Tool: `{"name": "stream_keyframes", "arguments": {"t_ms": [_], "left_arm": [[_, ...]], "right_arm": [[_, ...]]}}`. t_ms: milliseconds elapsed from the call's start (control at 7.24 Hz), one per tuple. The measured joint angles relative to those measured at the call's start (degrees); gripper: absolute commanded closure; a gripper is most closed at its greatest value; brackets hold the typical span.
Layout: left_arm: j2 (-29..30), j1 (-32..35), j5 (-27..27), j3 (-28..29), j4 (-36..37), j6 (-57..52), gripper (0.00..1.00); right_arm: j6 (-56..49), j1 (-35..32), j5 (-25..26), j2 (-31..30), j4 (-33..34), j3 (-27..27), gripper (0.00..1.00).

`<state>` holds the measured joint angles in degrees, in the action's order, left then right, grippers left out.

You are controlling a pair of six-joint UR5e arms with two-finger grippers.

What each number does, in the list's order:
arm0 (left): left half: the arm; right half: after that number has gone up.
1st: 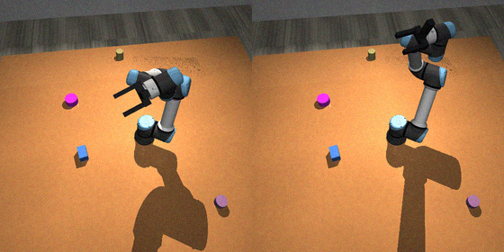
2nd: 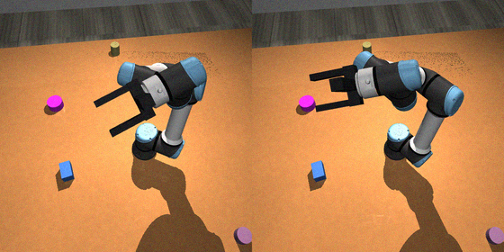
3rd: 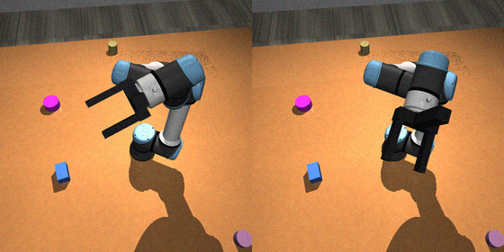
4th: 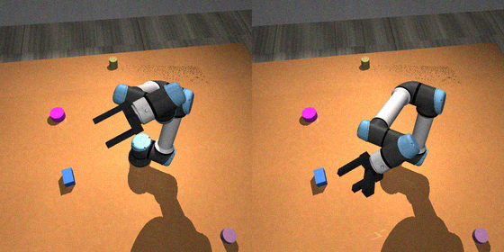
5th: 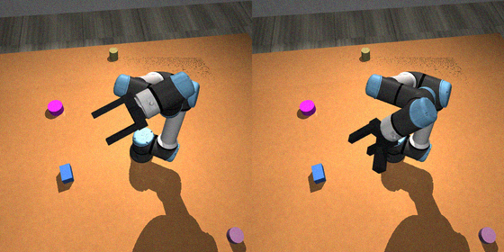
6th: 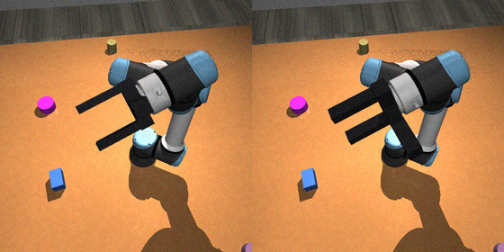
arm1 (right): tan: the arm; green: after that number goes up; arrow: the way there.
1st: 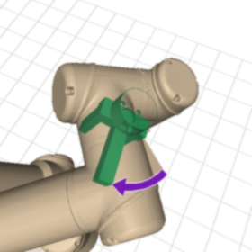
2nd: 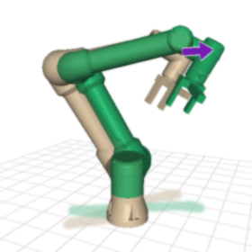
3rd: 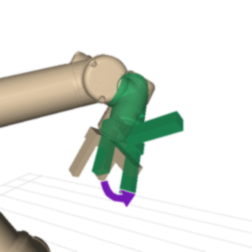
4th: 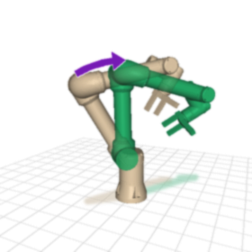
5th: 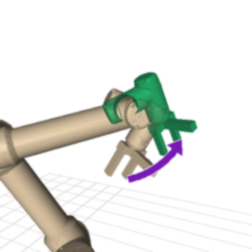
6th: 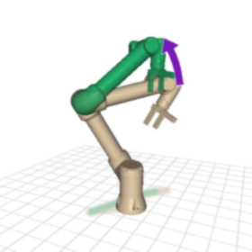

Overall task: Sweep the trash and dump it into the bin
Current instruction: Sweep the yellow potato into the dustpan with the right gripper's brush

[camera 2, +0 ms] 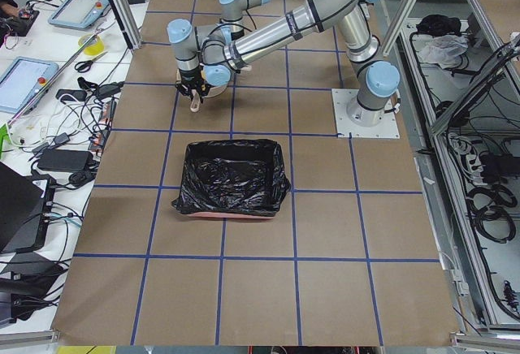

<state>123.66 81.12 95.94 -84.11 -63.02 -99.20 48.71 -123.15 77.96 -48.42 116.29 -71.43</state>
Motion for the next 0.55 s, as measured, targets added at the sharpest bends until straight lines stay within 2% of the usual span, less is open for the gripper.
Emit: {"name": "stream_keyframes", "arguments": {"t_ms": [414, 552], "left_arm": [[0.1, -0.1, 0.0, 0.1, 0.0, -0.2, 1.00], [0.1, -0.3, -0.4, 0.3, -0.1, -0.2, 1.00]], "right_arm": [[-3.9, 1.7, 4.3, -0.9, -3.9, -0.3, 1.00], [-7.8, 3.8, 5.6, -2.5, -7.7, -0.4, 1.00]]}}
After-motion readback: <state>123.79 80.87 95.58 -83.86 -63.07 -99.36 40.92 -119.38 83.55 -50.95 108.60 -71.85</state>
